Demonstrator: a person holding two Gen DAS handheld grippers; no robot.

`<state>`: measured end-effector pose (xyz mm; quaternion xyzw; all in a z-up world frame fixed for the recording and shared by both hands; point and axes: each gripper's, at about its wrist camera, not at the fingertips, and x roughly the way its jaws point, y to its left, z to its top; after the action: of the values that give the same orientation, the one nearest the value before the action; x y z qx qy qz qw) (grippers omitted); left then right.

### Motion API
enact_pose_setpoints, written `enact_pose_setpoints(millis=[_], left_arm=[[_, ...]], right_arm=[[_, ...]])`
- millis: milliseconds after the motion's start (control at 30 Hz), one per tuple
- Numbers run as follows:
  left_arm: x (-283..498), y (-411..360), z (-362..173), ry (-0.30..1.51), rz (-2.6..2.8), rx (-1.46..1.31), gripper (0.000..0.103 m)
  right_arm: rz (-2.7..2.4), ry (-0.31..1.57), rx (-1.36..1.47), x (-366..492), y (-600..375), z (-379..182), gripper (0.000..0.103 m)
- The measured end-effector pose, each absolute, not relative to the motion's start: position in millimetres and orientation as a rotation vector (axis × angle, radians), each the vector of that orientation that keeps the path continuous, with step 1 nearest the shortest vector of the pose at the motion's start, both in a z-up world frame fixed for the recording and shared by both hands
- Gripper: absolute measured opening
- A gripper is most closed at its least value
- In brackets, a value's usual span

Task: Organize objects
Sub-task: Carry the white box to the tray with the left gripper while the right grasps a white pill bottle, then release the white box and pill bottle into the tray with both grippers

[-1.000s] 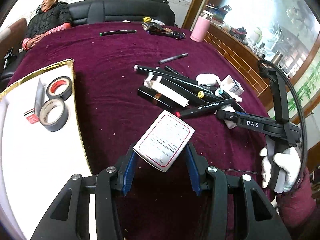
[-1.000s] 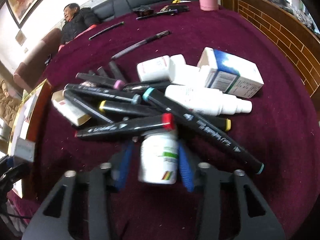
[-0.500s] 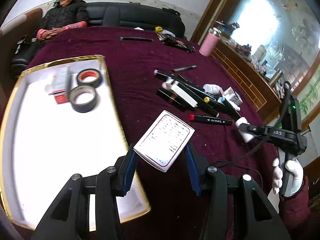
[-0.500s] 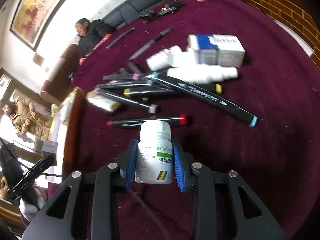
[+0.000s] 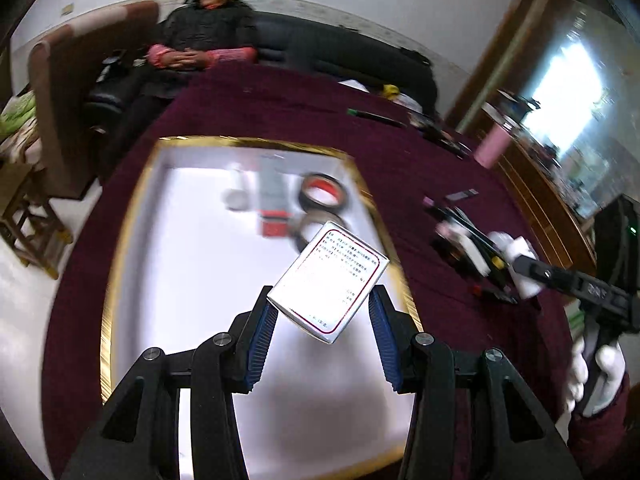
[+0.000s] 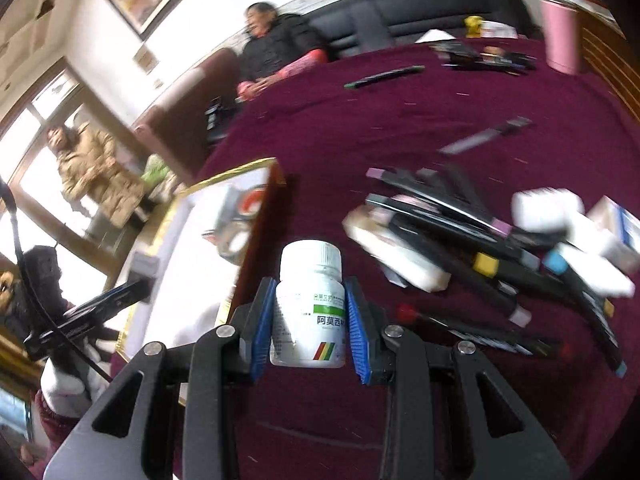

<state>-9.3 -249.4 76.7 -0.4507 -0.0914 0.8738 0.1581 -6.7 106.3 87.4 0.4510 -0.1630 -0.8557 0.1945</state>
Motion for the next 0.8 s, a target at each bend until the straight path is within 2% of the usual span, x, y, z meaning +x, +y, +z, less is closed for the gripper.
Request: enact_pose_setpoints(millis=[233, 433, 800], left_arm=[[-67, -288, 60, -0.242, 2.579, -1.39, 0.041], [-117, -296, 37, -0.129, 2.61, -1.485, 0.041], [-161, -298, 17, -0.088, 2.547, -1.536, 0.042]], right_arm=[[-2.224, -0.462, 1.324, -55, 28, 75, 0.032], [-2.101, -0.466, 1.409, -86, -35, 51, 0.032], [-1.982, -0.452, 1.481, -105, -89, 19, 0.032]])
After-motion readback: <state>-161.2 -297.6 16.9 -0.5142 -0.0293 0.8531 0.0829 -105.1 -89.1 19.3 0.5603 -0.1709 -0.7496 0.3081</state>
